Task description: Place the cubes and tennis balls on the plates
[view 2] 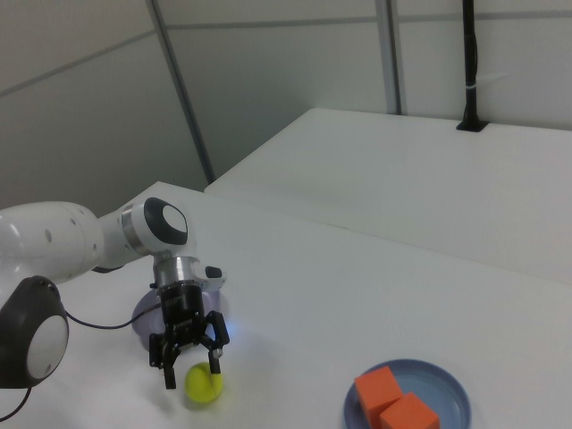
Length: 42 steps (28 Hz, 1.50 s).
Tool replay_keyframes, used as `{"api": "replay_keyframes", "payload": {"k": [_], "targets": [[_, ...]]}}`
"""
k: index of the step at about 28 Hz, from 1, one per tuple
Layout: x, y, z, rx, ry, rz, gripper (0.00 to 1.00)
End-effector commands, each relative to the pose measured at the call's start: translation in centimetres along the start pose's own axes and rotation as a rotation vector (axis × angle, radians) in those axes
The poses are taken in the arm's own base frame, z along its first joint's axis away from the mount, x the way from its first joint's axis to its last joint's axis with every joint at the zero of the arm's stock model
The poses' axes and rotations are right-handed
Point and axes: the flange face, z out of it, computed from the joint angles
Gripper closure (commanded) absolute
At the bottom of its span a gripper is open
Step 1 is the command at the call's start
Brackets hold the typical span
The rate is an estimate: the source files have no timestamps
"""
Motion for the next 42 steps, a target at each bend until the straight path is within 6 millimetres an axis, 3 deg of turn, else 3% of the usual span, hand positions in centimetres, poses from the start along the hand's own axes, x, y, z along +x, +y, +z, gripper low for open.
{"api": "replay_keyframes", "payload": {"k": [1,3,5,6,7,8,16,21,22,28,38,42], "targets": [[1.6,-0.5,0.4,0.006,0.052,0.034,0.00],[1.7,-0.7,0.2,-0.002,0.062,0.032,0.01],[1.7,-0.8,0.1,-0.016,0.066,0.027,0.23],[1.7,-0.7,0.1,-0.023,0.067,0.026,0.41],[1.8,-0.5,0.0,-0.029,0.070,0.033,0.91],[1.8,-0.5,0.0,-0.029,0.073,0.037,1.00],[1.3,-0.2,-1.5,-0.023,0.102,0.050,1.00],[-0.5,1.1,-4.4,-0.003,0.168,0.070,1.00],[-1.4,1.2,-5.9,0.000,0.204,0.075,1.00],[-3.2,-1.0,-10.9,-0.009,0.362,0.053,1.00],[-2.3,-6.5,-17.8,-0.052,0.783,0.115,1.00],[-2.1,-7.9,-18.8,-0.072,0.858,0.135,1.00]]}}
